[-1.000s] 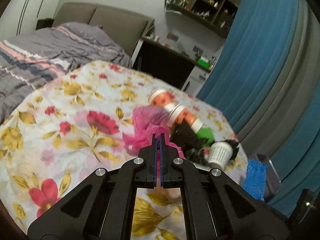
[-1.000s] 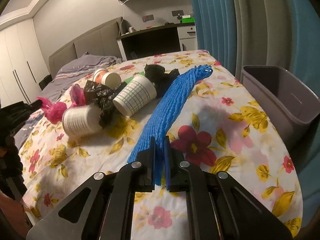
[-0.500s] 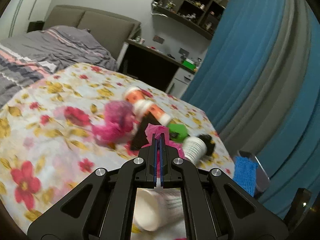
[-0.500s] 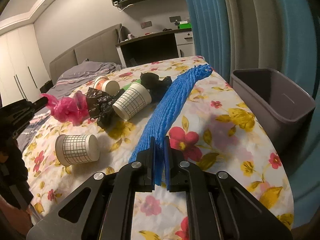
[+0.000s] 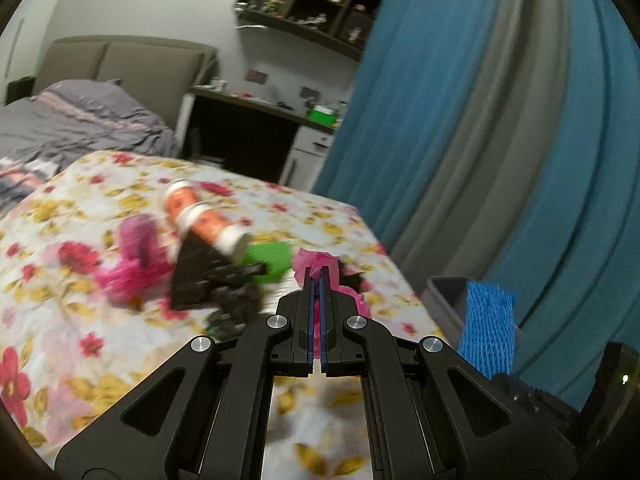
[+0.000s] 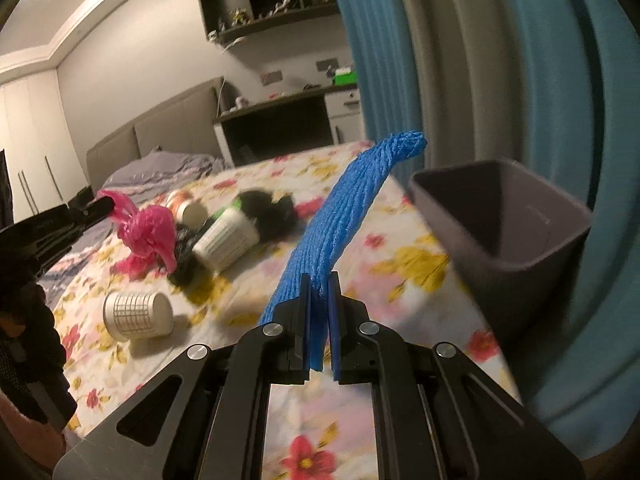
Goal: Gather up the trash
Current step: 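Carry the pink bag and blue mesh over the grey bin and release both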
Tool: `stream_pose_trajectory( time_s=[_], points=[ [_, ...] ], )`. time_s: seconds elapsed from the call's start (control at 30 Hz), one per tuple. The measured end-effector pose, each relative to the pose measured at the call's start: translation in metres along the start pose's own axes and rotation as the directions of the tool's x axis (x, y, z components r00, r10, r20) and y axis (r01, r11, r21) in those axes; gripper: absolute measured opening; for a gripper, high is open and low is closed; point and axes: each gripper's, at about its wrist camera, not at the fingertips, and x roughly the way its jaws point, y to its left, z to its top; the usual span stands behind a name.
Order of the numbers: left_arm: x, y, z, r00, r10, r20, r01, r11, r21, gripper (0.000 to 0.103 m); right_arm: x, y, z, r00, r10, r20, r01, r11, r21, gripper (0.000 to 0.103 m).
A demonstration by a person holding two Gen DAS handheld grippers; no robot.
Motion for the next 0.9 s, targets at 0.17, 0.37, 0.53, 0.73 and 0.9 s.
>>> stream_pose_trajectory(
  time_s=[0.17,0.37,0.53,0.73,0.9],
  points=[
    [0.021,-0.051,0.007,0.996,-0.086,-0.006,0.086,0.992,0.094,0.001,-0.012,-0.023,0.021,0.996,-0.06,0.066,0.06,0.998,0.003,0.008],
    [0.062,-0.12,0.018,0.978,-0.205,-0.043,0.209,0.964,0.167,0.001,-0.019,-0.059,0.046,0.977,-0.167,0.132,0.164,0.986,0.034,0.008],
    [0.1,-0.169,0.017,0.956,-0.277,-0.093,0.291,0.936,0.199,0.001,-0.007,-0.091,0.054,0.964,-0.239,0.119,0.231,0.97,0.08,0.008],
    [0.147,-0.208,0.005,0.934,-0.319,-0.163,0.348,0.915,0.205,0.001,0.01,-0.117,0.057,0.951,-0.294,0.091,0.285,0.954,0.097,0.008],
    [0.174,-0.226,-0.007,0.915,-0.341,-0.216,0.383,0.902,0.201,0.001,0.024,-0.127,0.053,0.948,-0.313,0.059,0.307,0.947,0.094,0.008]
  ],
)
